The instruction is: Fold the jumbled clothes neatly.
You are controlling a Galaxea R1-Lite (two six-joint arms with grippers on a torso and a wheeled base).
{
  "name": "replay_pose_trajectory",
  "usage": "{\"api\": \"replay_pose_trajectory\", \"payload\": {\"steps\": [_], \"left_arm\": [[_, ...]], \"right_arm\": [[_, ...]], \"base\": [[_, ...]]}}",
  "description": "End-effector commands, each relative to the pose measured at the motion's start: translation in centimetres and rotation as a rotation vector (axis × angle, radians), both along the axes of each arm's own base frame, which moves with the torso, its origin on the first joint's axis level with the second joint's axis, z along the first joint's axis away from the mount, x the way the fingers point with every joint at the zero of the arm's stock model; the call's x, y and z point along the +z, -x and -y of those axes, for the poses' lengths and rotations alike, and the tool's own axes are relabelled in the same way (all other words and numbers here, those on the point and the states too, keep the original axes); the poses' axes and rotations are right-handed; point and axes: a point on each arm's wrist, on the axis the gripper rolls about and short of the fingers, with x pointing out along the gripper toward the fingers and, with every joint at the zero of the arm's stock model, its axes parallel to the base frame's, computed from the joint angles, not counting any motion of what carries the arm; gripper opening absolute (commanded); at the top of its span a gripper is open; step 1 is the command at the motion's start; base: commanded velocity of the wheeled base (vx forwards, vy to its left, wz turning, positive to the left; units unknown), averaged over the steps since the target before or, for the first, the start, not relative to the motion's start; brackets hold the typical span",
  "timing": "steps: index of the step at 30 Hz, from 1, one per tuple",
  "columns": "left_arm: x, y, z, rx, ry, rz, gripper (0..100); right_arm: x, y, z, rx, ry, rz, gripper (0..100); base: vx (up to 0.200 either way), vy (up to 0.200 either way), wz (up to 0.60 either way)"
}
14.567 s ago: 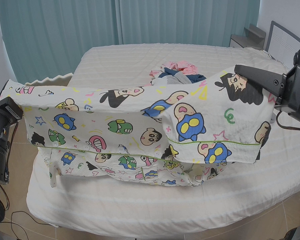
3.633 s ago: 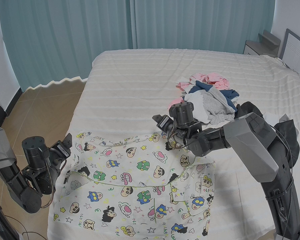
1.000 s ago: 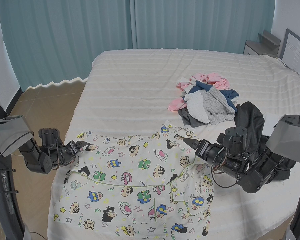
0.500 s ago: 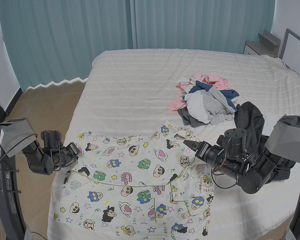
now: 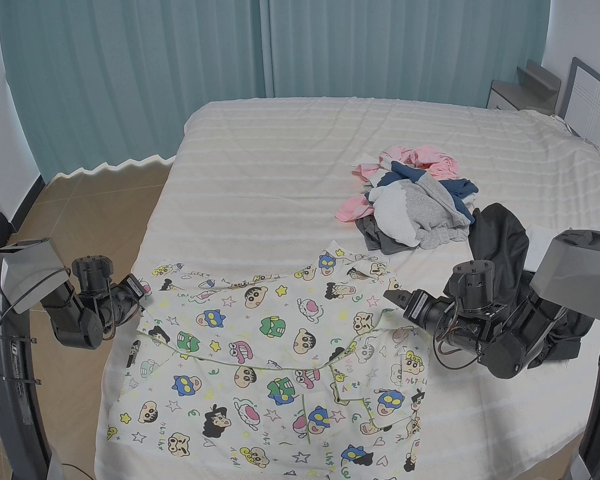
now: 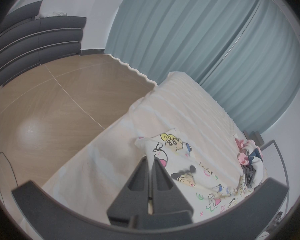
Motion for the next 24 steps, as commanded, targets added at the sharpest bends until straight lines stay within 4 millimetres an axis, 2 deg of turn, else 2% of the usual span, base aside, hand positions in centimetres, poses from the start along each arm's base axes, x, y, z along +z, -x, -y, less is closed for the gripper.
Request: {"api": "replay_pose_trajectory", "payload": {"steps": [1, 5, 12, 23, 24], "left_arm": [[0.3, -0.2, -0.6, 0.020, -0.004, 0.020, 0], [0.6, -0.4, -0.8, 0.028, -0.009, 0.033, 0], [1.2, -1.3, -2.4, 0.099, -0.028, 0.076, 0], [0.8, -1.3, -2.5, 0.100, -0.027, 0.066, 0], [0.8, -1.3, -2.5, 0.101, -0.029, 0.066, 100]], "right_arm": [[-0.3, -0.3, 0.3, -0.013, 0.008, -0.016, 100], [-0.6, -0.2, 0.5, -0.014, 0.026, -0.052, 100], [-1.2, -0.3, 1.2, -0.019, 0.076, -0.107, 100], [-2.2, 0.4, 2.0, 0.011, 0.167, -0.208, 100], [-2.2, 0.4, 2.0, 0.012, 0.166, -0.208, 100]], "base": [[0.000, 0.000, 0.00], [0.000, 0.000, 0.00], [0.000, 0.000, 0.00], [0.000, 0.000, 0.00], [0.000, 0.000, 0.00]]}}
